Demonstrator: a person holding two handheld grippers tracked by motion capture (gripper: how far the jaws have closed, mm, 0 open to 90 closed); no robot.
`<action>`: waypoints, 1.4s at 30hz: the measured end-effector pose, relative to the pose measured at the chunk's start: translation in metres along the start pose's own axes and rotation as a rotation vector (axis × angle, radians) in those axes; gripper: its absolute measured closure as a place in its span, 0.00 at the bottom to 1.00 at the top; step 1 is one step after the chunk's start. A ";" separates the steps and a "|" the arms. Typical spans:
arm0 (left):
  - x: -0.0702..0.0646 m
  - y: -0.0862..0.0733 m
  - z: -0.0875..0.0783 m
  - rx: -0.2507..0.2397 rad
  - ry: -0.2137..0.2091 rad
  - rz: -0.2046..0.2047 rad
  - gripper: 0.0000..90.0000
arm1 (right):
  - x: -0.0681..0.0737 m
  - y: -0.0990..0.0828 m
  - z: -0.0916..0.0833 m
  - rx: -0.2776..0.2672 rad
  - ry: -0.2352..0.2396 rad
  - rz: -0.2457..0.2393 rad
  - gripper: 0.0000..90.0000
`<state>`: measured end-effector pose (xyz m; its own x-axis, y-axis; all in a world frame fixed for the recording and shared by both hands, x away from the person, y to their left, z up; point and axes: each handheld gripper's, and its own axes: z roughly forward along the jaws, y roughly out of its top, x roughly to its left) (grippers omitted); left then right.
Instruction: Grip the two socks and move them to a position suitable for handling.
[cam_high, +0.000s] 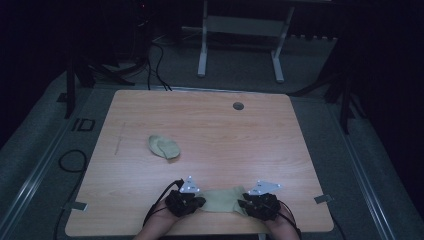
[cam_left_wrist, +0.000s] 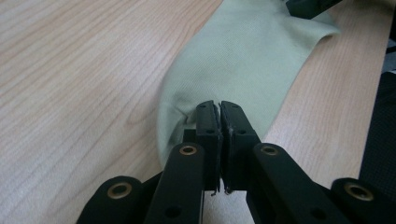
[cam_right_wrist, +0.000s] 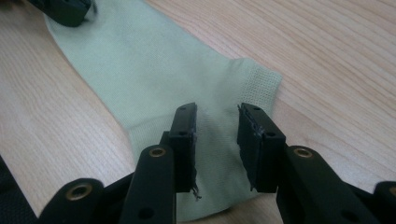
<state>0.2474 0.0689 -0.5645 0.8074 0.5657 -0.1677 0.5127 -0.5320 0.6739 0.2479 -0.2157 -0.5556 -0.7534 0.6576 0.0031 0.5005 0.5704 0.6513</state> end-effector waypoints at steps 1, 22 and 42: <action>-0.001 -0.002 -0.001 -0.007 0.002 -0.008 0.96 | 0.000 -0.001 0.000 -0.001 0.013 -0.012 0.71; -0.010 -0.003 0.004 -0.023 -0.027 0.004 0.96 | -0.008 -0.018 -0.013 -0.006 0.053 -0.073 0.68; 0.011 -0.027 -0.047 -0.211 0.047 -0.002 0.45 | -0.005 0.061 -0.014 -0.100 0.078 -0.063 0.52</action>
<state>0.2281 0.1191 -0.5505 0.7894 0.5979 -0.1389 0.4377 -0.3895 0.8104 0.2764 -0.1912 -0.5060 -0.8149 0.5794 0.0167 0.4093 0.5549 0.7242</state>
